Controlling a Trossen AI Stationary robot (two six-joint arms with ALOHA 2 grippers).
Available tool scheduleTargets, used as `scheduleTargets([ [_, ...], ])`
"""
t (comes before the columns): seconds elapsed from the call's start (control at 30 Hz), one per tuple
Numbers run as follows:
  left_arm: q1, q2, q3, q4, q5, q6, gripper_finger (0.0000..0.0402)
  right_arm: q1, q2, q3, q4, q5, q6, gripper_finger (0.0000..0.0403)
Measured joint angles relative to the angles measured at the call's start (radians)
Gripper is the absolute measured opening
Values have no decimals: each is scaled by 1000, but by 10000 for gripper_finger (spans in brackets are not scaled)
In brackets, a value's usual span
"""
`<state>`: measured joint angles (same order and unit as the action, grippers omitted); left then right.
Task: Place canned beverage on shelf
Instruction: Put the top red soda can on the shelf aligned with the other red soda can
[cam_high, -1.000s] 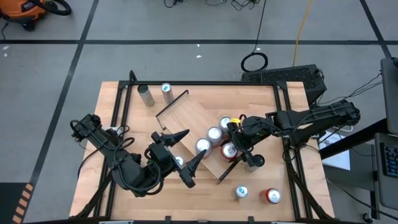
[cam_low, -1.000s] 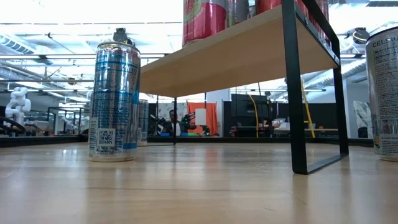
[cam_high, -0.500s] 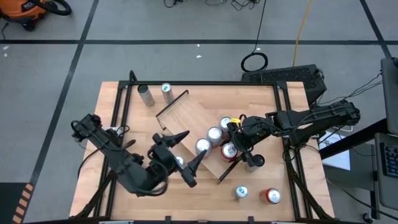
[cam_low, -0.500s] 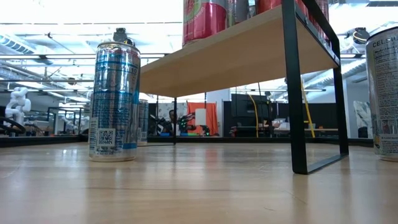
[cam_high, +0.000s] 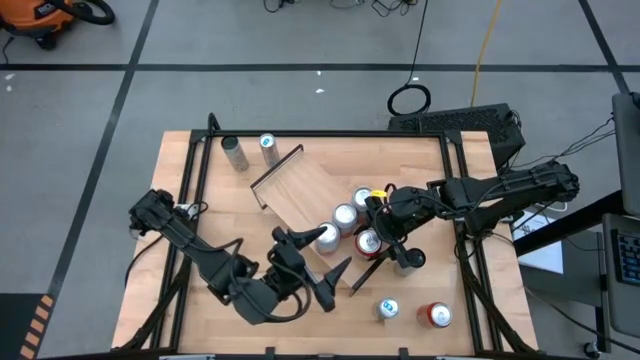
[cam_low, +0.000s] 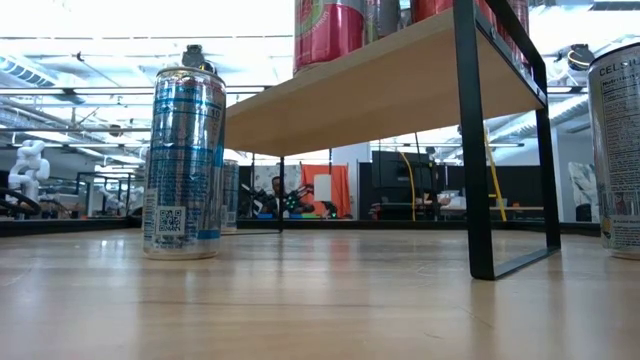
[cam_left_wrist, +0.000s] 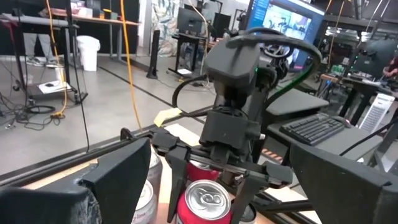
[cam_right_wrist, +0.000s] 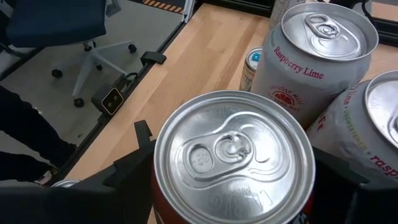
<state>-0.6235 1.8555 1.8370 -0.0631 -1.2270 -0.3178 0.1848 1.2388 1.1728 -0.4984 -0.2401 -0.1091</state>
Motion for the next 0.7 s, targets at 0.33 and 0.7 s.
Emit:
scheduleTargets([
  [0.33, 4, 2, 0, -1, 14, -14, 386, 0, 0, 0, 0, 0, -6, 293],
  [0.7, 4, 2, 0, -1, 14, -15, 386, 0, 0, 0, 0, 0, -8, 293],
])
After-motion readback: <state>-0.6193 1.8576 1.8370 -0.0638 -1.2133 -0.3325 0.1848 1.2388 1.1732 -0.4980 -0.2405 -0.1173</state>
